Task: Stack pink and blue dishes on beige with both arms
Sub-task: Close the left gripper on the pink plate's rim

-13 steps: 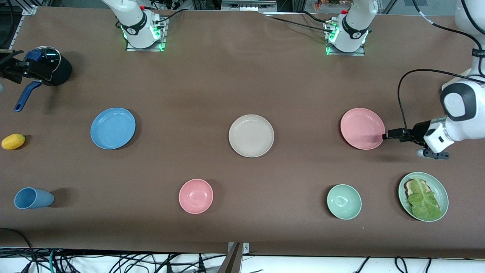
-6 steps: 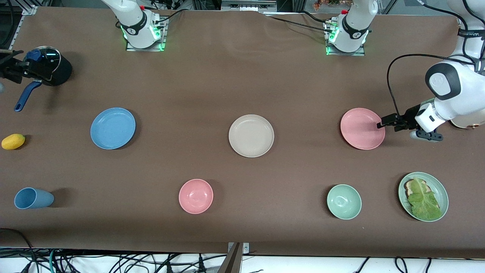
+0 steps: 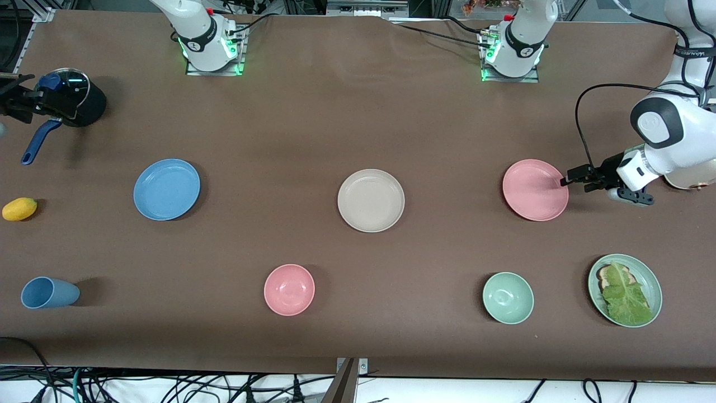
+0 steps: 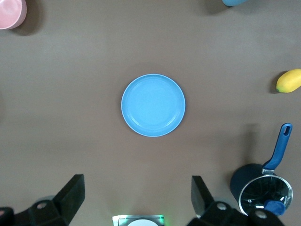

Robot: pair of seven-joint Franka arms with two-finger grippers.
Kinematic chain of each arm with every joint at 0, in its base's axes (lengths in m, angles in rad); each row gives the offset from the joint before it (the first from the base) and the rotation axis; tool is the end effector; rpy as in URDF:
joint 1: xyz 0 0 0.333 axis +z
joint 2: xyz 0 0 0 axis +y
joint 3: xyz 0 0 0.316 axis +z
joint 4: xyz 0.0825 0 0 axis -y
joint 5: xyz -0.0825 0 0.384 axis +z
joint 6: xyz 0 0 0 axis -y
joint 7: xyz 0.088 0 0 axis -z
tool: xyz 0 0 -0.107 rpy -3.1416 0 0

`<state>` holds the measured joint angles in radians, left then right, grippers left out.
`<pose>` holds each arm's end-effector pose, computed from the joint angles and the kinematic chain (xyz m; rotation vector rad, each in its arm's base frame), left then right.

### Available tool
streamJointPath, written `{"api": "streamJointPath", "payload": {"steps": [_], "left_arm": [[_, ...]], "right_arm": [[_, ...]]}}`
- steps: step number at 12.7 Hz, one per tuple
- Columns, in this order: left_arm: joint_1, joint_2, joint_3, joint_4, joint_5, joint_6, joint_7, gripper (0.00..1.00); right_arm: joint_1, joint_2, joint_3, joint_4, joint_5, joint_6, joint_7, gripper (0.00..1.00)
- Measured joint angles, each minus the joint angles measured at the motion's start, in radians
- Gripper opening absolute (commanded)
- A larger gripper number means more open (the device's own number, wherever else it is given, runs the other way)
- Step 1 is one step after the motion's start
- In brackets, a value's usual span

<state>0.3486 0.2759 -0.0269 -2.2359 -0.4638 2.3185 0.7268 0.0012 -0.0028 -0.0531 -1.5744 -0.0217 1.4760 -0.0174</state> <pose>0.5014 0.1581 0.2322 2.7734 -0.0742 -0.0099 0.5422 -0.0307 0.6165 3.1193 -0.0554 -0.1503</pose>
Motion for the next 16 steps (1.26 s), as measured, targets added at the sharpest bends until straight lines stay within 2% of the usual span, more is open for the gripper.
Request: {"api": "streamJointPath", "payload": {"steps": [7, 10, 16], "left_arm": [[0.006, 0.087, -0.005, 0.013, -0.017, 0.062, 0.031, 0.99], [0.004, 0.096, -0.009, 0.024, -0.024, 0.072, 0.032, 0.86], [0.004, 0.129, -0.012, 0.039, -0.046, 0.073, 0.034, 0.95]], "right_arm": [[0.0, 0.0, 0.0, 0.0, 0.0, -0.001, 0.0, 1.0], [0.0, 0.0, 0.0, 0.0, 0.0, -0.001, 0.0, 1.0], [0.0, 0.0, 0.0, 0.0, 0.0, -0.001, 0.0, 1.0]]}}
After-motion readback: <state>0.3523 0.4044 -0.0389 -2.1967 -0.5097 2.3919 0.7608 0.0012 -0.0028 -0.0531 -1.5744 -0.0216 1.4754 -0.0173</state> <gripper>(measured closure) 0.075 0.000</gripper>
